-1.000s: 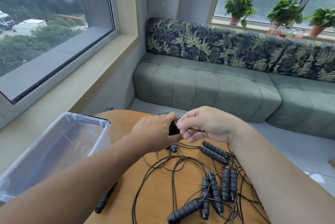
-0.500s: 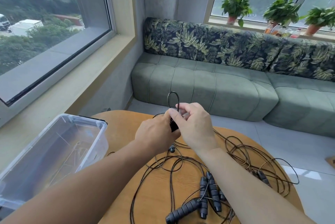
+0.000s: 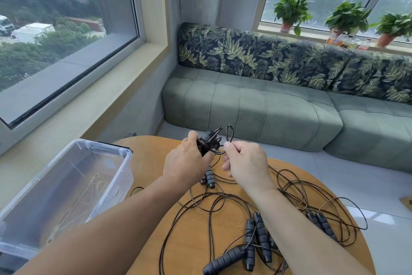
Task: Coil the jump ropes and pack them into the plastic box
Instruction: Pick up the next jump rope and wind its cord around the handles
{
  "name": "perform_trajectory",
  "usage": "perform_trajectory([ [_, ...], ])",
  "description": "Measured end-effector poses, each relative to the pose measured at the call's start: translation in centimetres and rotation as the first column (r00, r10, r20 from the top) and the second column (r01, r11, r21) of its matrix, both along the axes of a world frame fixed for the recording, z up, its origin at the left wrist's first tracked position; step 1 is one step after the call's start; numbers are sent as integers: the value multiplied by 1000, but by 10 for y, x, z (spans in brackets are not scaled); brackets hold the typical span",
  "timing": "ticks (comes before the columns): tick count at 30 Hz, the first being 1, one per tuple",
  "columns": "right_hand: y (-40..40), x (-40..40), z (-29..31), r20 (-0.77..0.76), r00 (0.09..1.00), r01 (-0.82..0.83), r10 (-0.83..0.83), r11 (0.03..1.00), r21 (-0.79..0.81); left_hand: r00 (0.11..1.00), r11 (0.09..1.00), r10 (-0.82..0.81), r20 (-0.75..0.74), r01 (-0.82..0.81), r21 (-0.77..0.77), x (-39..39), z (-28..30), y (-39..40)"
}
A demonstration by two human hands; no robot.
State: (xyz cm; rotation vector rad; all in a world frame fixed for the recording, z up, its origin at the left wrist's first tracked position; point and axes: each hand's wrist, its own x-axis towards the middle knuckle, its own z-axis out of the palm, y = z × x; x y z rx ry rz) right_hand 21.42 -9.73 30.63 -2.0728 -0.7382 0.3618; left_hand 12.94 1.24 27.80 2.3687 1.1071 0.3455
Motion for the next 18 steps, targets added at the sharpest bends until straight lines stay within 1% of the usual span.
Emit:
perform_trajectory([
  [3, 1, 4, 7, -121, 993, 8, -14, 999, -53, 999, 1000, 12, 41, -12, 3, 0, 1, 0],
  [4, 1, 5, 8, -189, 982, 14, -23, 999, -51, 998, 1000, 16, 56, -16, 0, 0, 1, -1],
  [7, 2, 9, 9, -445, 895, 37, -47, 999, -31, 995, 1000, 23, 94, -23, 0, 0, 0, 0],
  [9, 2, 12, 8, -530, 847, 16, -41, 999, -52, 994, 1000, 19, 106, -20, 8, 0, 0, 1],
  [13, 3, 18, 9, -568, 822, -92, 38, 994, -67, 994, 999, -33, 103, 29, 39, -3, 0, -1],
  [16, 2, 21, 11, -528, 840, -187, 125, 980, -67, 990, 996, -73, 122, 65, 62, -5, -2, -1],
  [18, -1, 21, 10, -462, 868, -233, 179, 970, -62, 986, 994, -91, 137, 82, 67, -6, -2, 0],
])
